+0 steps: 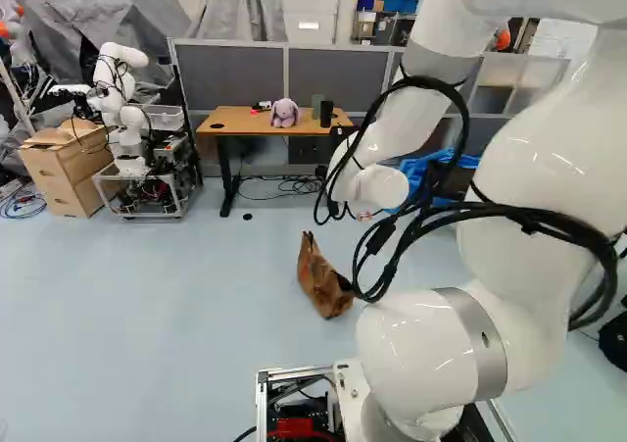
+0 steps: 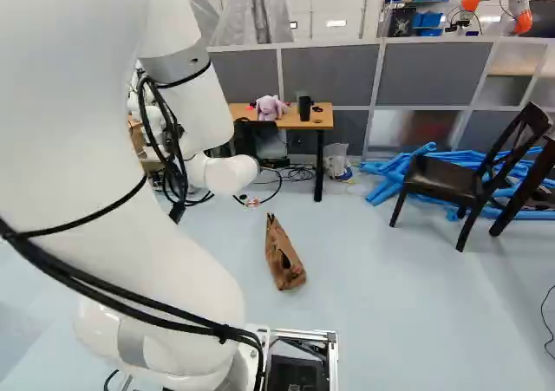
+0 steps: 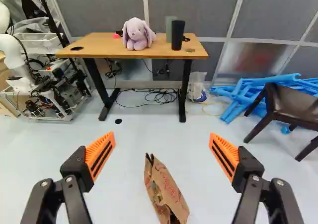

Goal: Pick up the bag on the ground and place it on the table

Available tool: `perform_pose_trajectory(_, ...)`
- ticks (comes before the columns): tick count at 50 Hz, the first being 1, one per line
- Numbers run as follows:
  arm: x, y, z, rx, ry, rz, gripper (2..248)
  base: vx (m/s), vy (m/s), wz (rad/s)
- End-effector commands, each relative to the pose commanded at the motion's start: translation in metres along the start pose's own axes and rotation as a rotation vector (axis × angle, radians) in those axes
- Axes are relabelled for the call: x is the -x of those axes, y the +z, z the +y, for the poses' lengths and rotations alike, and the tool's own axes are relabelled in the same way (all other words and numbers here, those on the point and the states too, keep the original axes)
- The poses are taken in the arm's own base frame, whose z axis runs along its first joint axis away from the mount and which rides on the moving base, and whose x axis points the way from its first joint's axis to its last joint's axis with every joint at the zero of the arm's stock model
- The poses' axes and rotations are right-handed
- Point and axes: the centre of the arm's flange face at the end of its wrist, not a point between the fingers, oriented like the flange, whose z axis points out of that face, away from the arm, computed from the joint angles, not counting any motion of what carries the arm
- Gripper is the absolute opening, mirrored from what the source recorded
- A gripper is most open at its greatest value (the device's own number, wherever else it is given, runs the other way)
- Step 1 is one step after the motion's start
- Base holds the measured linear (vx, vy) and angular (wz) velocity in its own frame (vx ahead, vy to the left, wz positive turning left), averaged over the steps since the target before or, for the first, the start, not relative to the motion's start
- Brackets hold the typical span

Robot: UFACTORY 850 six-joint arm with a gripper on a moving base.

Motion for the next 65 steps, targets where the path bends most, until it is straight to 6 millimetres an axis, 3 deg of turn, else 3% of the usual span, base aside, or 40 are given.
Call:
perform_pose_trajectory(43,-0.009,0.079,0.004,0.007,0.003,-0.224,247,0.000,0.000,0.000)
perform_pose_trajectory(65,0.013,0.106,-0.002,-0.017,-0.022,-0.370,247,0.000,0.000,0.000)
